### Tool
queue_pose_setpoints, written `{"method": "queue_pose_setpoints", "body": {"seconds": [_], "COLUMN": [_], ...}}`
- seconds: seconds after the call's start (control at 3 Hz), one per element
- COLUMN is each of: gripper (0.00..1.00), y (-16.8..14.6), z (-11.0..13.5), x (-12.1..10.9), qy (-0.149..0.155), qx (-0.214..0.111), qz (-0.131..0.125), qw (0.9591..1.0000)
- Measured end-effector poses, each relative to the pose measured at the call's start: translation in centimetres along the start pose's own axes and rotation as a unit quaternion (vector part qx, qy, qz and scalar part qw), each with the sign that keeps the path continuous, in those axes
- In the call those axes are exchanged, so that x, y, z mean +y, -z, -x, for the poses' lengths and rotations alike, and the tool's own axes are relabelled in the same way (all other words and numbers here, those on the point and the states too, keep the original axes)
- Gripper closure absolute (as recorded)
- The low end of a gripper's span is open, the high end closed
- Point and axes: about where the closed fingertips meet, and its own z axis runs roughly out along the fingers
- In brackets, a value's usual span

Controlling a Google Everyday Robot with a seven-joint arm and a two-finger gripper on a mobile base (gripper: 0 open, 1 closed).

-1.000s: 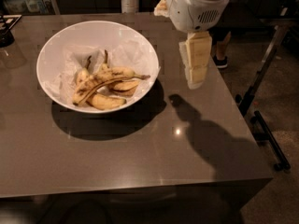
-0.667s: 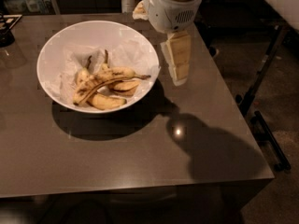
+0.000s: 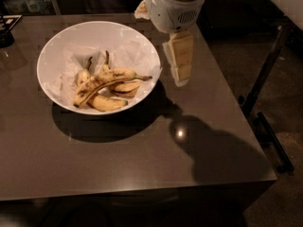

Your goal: Pick banana from white bowl

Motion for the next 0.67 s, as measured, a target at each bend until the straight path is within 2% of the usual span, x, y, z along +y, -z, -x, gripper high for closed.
{"method": "queue_pose_setpoints", "body": {"seconds": [0.33,0.67], "gripper": [0.0,0.0], "y": [-1.5,-3.4], "z": [2.1,4.6], "x": [-2.9,-5.2], "qy": [0.043,0.087], "qx": [-0.021,-0.042], "qz": [0.0,0.012], "qw": [0.9988,0.9953]}}
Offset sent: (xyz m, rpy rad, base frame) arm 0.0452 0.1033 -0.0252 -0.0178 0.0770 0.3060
